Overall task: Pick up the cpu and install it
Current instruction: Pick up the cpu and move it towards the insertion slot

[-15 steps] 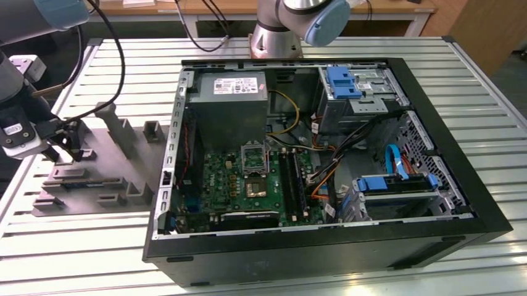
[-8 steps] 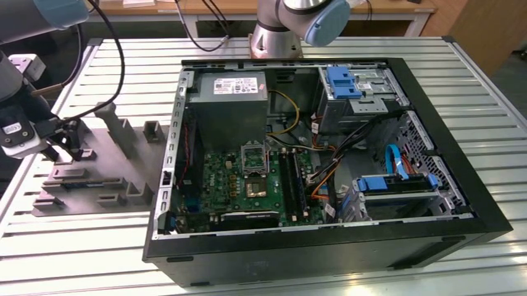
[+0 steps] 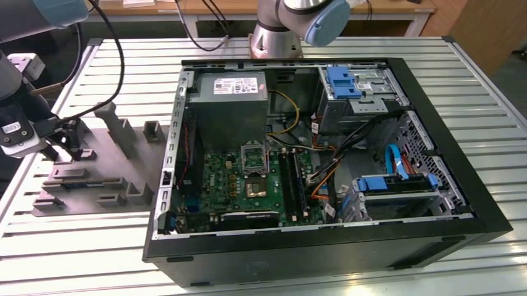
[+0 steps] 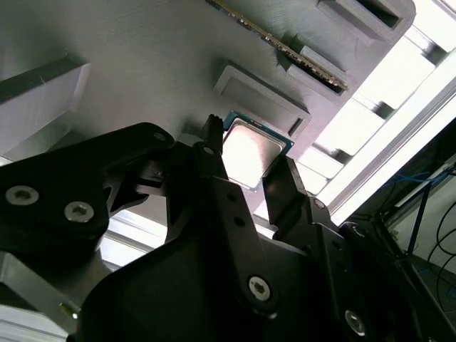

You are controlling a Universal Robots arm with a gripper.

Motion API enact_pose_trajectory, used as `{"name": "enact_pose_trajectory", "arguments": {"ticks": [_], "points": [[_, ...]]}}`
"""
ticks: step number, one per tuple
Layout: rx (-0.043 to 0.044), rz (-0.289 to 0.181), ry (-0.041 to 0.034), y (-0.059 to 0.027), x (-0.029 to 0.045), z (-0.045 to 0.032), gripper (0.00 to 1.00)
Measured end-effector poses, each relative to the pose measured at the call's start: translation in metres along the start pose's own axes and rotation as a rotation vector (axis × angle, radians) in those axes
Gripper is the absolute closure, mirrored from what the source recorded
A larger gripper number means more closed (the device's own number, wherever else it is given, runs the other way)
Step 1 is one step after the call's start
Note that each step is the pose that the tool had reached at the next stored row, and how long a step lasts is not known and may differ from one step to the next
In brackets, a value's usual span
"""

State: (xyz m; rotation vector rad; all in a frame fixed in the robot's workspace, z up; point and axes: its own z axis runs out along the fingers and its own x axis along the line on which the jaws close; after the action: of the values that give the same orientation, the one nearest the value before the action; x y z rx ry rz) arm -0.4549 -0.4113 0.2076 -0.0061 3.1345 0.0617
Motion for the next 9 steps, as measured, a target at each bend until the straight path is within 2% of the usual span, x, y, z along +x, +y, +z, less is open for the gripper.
{"name": "enact_pose_trajectory", "arguments": {"ticks": [9], "points": [[0.0, 0.0, 0.0001, 0.0001, 0.0, -0.0026, 0.53]]}}
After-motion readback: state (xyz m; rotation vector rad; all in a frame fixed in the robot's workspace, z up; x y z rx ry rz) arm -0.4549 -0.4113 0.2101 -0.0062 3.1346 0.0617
